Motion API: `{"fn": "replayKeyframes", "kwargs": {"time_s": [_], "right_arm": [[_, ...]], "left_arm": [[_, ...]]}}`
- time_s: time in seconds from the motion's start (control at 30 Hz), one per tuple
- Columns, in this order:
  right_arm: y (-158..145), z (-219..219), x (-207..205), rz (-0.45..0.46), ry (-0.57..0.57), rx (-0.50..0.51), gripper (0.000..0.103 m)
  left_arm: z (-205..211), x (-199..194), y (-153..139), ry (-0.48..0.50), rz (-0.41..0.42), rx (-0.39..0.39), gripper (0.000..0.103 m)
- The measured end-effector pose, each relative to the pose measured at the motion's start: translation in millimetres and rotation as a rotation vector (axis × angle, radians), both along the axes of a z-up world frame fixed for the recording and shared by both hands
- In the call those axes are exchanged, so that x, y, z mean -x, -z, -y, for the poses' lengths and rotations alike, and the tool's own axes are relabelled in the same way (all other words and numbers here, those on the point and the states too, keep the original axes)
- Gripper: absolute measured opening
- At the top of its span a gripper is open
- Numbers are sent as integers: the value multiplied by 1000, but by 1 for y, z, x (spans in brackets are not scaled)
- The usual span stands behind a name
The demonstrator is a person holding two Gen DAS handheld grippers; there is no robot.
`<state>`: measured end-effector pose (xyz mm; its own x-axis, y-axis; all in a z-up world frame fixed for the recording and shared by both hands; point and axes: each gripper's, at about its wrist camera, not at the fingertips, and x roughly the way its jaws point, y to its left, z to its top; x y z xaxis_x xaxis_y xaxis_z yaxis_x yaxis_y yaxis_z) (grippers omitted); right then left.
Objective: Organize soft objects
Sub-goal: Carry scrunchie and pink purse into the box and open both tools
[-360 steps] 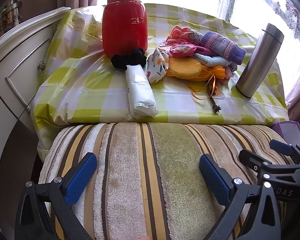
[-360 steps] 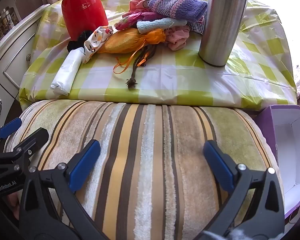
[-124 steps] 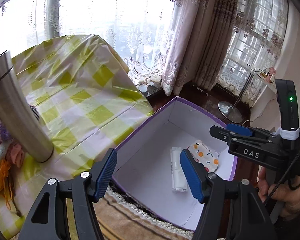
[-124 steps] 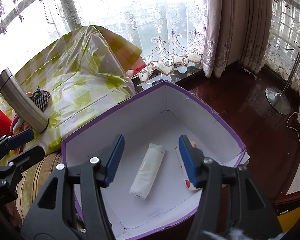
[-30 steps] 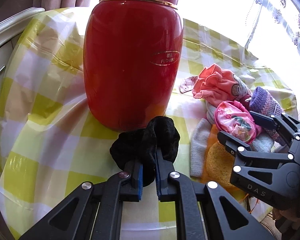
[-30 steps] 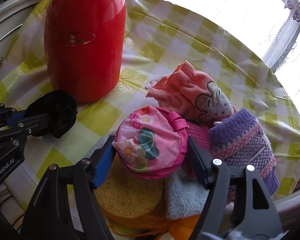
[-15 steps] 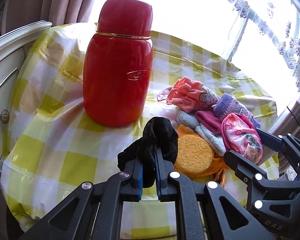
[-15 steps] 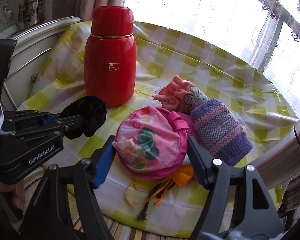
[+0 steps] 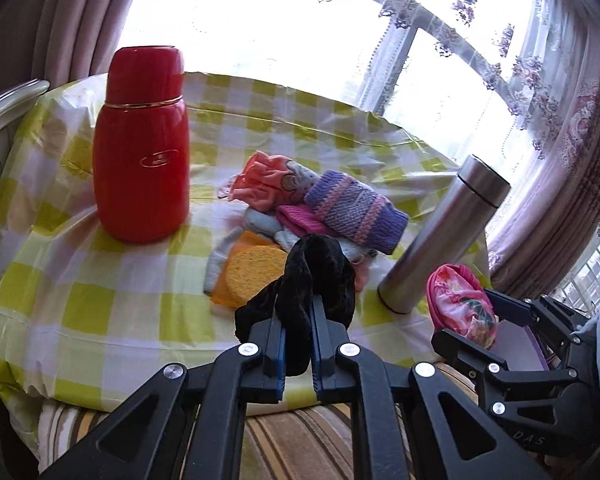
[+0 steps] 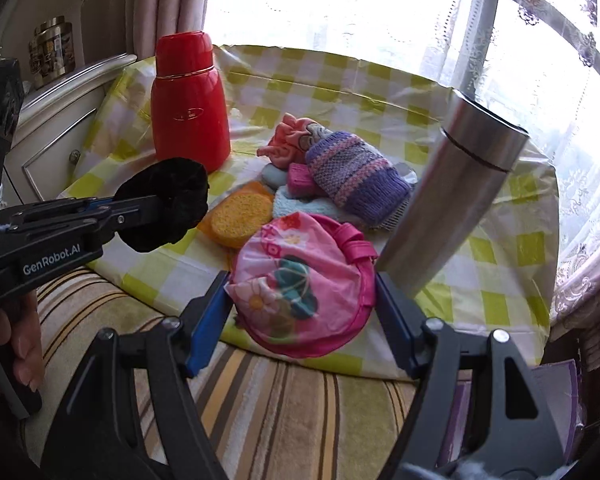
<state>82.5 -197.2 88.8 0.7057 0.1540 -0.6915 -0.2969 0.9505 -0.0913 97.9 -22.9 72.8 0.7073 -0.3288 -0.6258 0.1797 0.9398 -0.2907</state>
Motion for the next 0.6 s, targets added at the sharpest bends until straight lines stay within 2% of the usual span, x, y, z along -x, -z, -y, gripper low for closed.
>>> {"fn": "replayKeyframes", "kwargs": {"time_s": [0.3,0.6], "right_arm": [[-10,104,36,9,201,-56,73],[-9,221,63,10,456,-89,73]], "left_arm": [[82,25,-11,191,0,3,10],[173,35,-12,383,-25,-14,10]]}}
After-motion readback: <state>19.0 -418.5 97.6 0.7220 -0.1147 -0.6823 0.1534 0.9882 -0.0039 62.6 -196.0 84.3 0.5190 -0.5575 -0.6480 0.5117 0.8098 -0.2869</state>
